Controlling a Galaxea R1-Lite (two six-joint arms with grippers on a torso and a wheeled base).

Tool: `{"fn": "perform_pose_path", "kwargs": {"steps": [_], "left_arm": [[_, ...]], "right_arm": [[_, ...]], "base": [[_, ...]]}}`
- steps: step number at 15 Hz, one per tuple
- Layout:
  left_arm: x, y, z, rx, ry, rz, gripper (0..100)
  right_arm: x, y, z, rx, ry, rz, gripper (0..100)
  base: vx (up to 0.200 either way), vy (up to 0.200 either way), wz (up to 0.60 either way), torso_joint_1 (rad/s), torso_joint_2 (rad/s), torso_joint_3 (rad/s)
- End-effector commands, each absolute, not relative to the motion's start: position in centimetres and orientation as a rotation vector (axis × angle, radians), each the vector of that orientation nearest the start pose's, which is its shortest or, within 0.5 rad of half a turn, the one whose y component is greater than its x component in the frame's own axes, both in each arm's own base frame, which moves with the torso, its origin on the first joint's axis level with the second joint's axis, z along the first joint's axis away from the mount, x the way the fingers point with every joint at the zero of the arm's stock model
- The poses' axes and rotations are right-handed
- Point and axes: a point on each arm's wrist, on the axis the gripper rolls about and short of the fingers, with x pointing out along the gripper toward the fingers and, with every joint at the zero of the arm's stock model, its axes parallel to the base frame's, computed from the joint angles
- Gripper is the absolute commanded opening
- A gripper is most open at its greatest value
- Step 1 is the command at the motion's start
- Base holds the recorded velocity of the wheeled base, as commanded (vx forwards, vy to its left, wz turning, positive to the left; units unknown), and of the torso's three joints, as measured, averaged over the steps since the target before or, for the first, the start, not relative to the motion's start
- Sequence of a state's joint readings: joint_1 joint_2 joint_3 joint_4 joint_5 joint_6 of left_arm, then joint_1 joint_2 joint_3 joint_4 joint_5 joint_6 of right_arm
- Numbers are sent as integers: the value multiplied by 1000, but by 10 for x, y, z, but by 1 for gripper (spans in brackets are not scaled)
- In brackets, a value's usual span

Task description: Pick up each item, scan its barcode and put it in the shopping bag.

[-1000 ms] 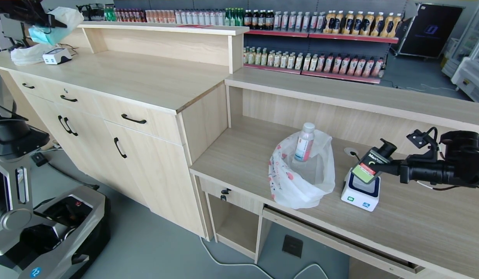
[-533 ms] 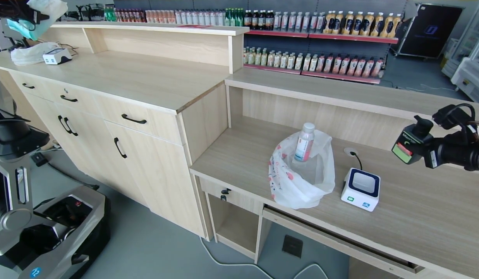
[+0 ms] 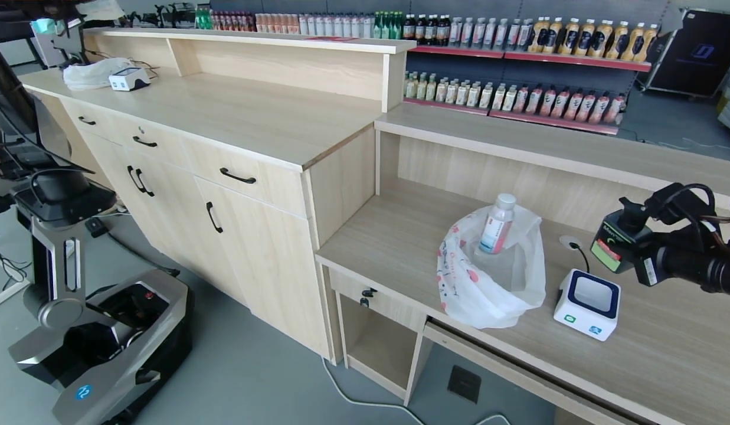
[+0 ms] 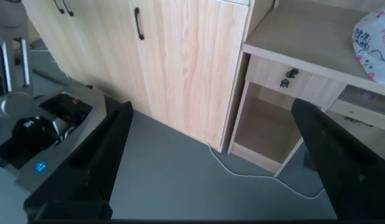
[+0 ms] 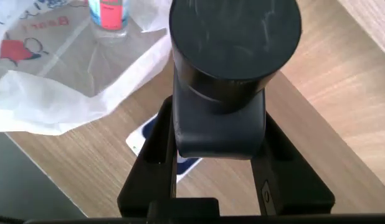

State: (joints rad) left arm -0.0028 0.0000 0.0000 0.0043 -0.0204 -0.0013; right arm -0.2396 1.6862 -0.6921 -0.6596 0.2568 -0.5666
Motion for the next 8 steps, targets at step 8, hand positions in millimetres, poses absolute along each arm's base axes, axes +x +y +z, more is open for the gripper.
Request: {"fn": "perform_pose_path", "kwargs": {"steps": [8], "left_arm": [[-23, 0, 75, -2, 6, -23, 100]], "right_arm": [[279, -59, 106, -332, 427, 352, 0]], "base": [[0, 0, 0, 0, 0, 0]]}}
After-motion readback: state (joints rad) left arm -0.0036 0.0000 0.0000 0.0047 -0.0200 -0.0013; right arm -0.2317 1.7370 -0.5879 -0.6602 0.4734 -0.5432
